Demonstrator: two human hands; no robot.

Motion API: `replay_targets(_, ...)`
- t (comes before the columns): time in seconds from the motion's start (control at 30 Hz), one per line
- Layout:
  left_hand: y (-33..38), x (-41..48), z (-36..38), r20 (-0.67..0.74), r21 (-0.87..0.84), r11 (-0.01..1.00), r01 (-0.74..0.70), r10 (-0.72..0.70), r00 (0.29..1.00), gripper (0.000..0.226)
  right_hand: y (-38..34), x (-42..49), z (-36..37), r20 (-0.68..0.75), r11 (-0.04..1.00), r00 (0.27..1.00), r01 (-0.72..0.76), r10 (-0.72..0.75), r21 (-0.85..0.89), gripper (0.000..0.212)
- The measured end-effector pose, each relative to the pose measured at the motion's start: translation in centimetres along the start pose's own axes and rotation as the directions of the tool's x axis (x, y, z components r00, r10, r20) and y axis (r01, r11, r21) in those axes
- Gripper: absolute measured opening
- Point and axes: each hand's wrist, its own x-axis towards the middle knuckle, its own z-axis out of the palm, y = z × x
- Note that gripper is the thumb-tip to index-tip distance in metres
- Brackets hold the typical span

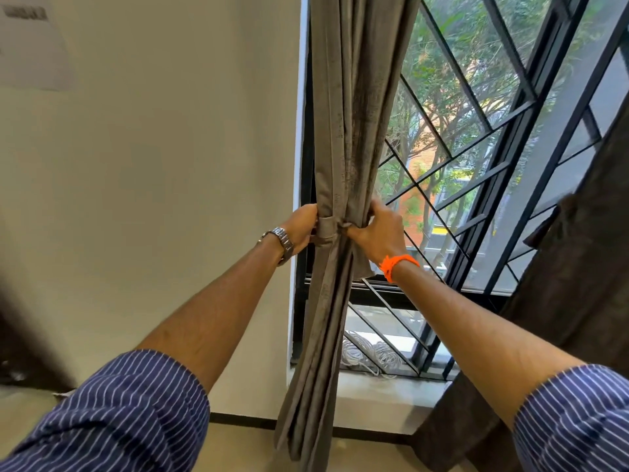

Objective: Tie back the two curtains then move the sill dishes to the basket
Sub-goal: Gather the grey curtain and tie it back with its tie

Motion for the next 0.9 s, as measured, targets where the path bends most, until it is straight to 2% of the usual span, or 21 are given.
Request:
replay_targets(0.07, -0.1, -0.7, 0.2, -0.14, 0.159, 0.976, -0.149, 0.172, 0.975, 0.019, 0.0, 0.2, 0.0, -0.004, 1.0, 1.0, -0.007, 0.007, -0.012, 0.044)
replay_targets(0.1, -0.4, -1.2, 0.2, -0.221, 0.251, 0.939, -0.234, 0.291, 0.931, 0.013, 0.1, 0.2, 0.1, -0.01, 1.0, 1.0, -0.01, 0.01, -0.014, 0.042)
replay_targets(0.17, -1.2, -2.5, 0.0, -0.335, 0.419, 0.832, -0.363, 0.514, 0.79, 0.015, 0.2, 0.3, 0.2, -0.039, 0.999, 0.999, -0.031, 0.031, -0.022, 0.04)
replay_targets(0.2, -1.8, -2.9, -0.2, -0.325, 0.503, 0.751, -0.428, 0.624, 0.711, 0.017, 0.2, 0.3, 0.2, -0.051, 0.999, 0.998, -0.045, 0.044, -0.03, 0.04)
replay_targets(0.23, -2.0, -3.6, -0.2, -0.249, 0.592, 0.633, -0.5, 0.733, 0.633, 0.018, 0.2, 0.4, 0.3, -0.056, 0.998, 0.997, -0.058, 0.056, -0.035, 0.039)
replay_targets(0.27, -2.3, -3.8, -0.3, -0.116, 0.678, 0.479, -0.558, 0.819, 0.562, 0.021, 0.2, 0.5, 0.5, -0.049, 0.997, 0.996, -0.077, 0.076, -0.029, 0.037)
replay_targets(0.33, -2.5, -3.9, 0.0, 0.233, 0.795, 0.102, -0.598, 0.859, 0.456, 0.037, -0.1, 0.6, 0.6, -0.019, 0.995, 0.995, -0.102, 0.102, 0.009, 0.03)
replay_targets(0.37, -2.6, -3.7, 0.3, 0.381, 0.803, -0.054, -0.594, 0.813, 0.441, 0.048, -0.3, 0.5, 0.7, -0.01, 0.995, 0.995, -0.098, 0.098, 0.016, 0.027)
replay_targets(0.4, -2.5, -3.6, 0.5, 0.483, 0.789, -0.157, -0.594, 0.756, 0.442, 0.059, -0.7, 0.4, 0.7, 0.001, 0.996, 0.996, -0.092, 0.092, 0.01, 0.024)
replay_targets(0.43, -2.3, -3.4, 0.5, 0.55, 0.771, -0.218, -0.599, 0.703, 0.452, 0.067, -1.0, 0.4, 0.7, 0.015, 0.996, 0.996, -0.09, 0.09, 0.009, 0.021)
replay_targets(0.53, -1.5, -2.6, 0.6, 0.645, 0.737, -0.294, -0.609, 0.577, 0.501, 0.078, -1.2, 0.6, 0.4, 0.078, 0.987, 0.984, -0.162, 0.162, -0.007, 0.016)
replay_targets(0.63, 0.2, -1.7, 0.8, 0.664, 0.737, -0.305, -0.603, 0.492, 0.563, 0.083, -0.3, 0.8, -0.1, 0.149, 0.967, 0.962, -0.241, 0.227, 0.084, 0.026)
replay_targets(0.7, 1.3, -1.3, 1.0, 0.661, 0.739, -0.272, -0.616, 0.467, 0.587, 0.068, 0.2, 0.8, -0.3, 0.223, 0.953, 0.949, -0.262, 0.225, 0.15, 0.039)
replay_targets(0.77, 2.1, -1.1, 1.0, 0.679, 0.726, -0.289, -0.624, 0.448, 0.582, 0.043, 0.4, 0.7, -0.6, 0.267, 0.923, 0.935, -0.299, 0.233, 0.243, 0.042)
replay_targets(0.83, 2.4, -0.6, 0.7, 0.709, 0.701, -0.342, -0.625, 0.428, 0.561, 0.028, 0.1, 0.5, -1.3, 0.308, 0.793, 0.896, -0.43, 0.319, 0.431, 0.036)
replay_targets(0.9, 2.5, -0.1, 0.3, 0.75, 0.66, -0.386, -0.645, 0.401, 0.527, 0.025, 0.4, 0.5, -1.9, 0.385, 0.618, 0.848, -0.529, 0.364, 0.581, 0.025)
